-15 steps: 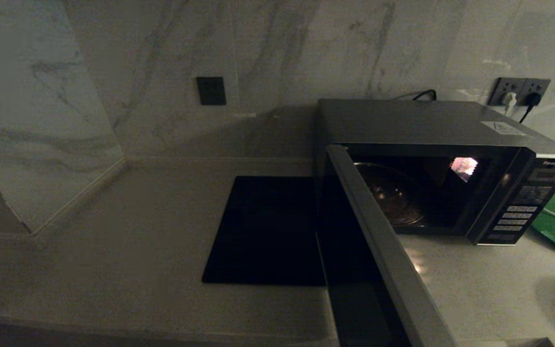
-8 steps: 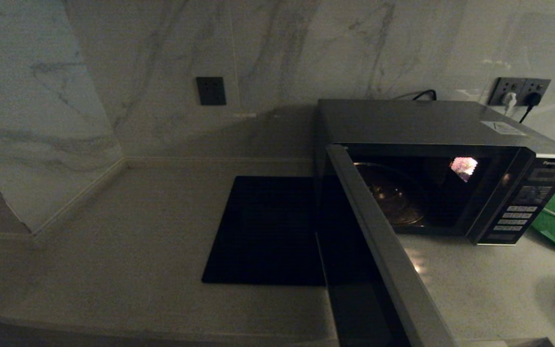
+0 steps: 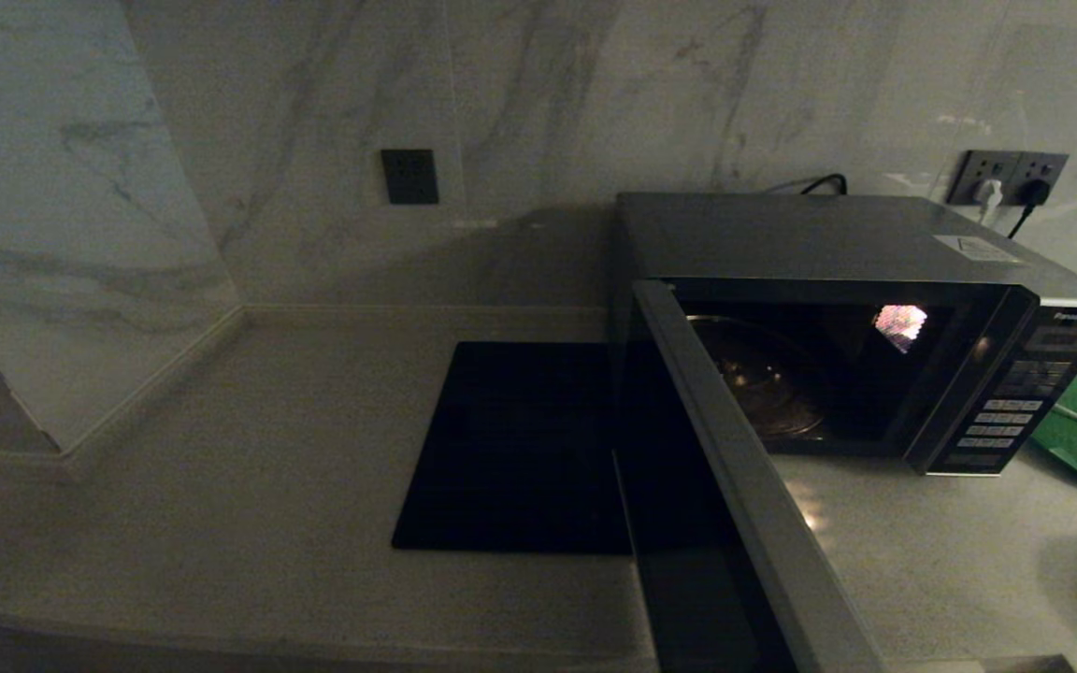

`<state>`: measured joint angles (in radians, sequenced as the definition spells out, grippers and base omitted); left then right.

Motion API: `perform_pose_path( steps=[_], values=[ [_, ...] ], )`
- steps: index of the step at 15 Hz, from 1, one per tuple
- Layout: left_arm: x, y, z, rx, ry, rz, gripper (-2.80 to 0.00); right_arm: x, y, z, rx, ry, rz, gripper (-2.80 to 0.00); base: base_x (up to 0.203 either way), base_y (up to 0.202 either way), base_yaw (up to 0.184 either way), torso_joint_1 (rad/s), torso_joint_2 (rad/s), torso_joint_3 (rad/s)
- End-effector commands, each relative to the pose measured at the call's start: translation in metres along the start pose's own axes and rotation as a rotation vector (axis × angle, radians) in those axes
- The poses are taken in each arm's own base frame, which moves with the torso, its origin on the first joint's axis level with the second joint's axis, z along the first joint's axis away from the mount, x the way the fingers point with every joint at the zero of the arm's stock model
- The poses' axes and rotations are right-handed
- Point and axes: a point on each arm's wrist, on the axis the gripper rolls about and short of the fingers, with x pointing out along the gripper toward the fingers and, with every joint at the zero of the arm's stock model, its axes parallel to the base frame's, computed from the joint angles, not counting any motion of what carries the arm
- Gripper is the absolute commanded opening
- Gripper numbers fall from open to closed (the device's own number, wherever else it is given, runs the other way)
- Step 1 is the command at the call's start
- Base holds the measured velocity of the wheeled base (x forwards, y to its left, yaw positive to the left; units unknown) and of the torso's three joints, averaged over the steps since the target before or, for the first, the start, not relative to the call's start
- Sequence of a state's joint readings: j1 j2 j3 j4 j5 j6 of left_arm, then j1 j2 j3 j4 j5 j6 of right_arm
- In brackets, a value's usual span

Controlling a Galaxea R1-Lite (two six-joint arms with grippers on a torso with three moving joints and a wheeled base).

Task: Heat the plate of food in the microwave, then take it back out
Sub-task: Put the plate in the microwave oven

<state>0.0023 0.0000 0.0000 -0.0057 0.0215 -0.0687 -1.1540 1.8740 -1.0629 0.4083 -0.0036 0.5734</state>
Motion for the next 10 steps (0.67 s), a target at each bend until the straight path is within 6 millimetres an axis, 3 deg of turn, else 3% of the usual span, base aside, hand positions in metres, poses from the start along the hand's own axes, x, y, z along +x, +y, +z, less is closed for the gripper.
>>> perform_pose_path(
  steps=[1,5,10],
  values=[
    [0.0,0.0,0.0,0.0,0.0,0.0,-2.8,0.024,-0.001,-0.001,0.002,0.061,-0.049,0.0,0.0,0.0,0.0,0.0,0.0,0.0],
    [0.0,0.0,0.0,0.0,0.0,0.0,-2.8,0.053,0.001,0.003,0.0,0.066,-0.095,0.0,0.0,0.0,0.0,0.0,0.0,0.0],
    [0.0,0.0,0.0,0.0,-0.002,0.001,-2.8,0.057,0.003,0.003,-0.006,0.068,-0.096,0.0,0.0,0.0,0.0,0.0,0.0,0.0]
  ],
)
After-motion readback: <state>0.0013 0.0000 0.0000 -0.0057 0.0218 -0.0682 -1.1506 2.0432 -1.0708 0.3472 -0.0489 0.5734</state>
